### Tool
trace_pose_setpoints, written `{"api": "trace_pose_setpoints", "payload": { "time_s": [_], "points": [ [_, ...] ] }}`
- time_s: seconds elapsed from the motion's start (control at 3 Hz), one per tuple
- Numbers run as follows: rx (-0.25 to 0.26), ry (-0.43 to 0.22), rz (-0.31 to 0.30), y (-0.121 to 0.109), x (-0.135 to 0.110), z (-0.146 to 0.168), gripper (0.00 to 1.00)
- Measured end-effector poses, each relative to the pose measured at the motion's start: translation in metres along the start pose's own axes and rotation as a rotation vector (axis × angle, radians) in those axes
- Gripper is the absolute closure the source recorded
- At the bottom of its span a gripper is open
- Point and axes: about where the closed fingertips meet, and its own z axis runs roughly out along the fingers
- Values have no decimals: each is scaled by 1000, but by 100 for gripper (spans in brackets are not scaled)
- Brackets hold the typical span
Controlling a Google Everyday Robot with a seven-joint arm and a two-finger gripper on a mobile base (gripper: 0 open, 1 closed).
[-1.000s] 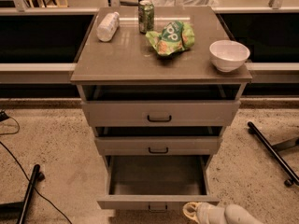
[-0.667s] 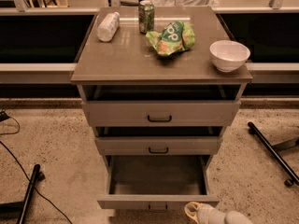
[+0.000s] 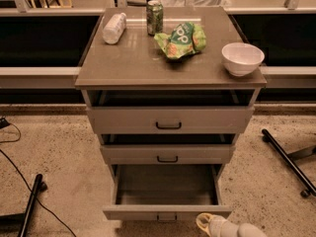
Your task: Close bottom drawer
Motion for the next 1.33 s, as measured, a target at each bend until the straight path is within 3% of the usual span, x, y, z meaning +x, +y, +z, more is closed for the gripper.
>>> {"api": "trace_pose_setpoints", "payload": {
  "time_s": [0.67, 1.0, 1.33],
  "points": [
    [0, 0, 0, 0, 0, 0, 12],
    [0, 0, 0, 0, 0, 0, 0],
    [0, 0, 0, 0, 0, 0, 0]
  ]
}}
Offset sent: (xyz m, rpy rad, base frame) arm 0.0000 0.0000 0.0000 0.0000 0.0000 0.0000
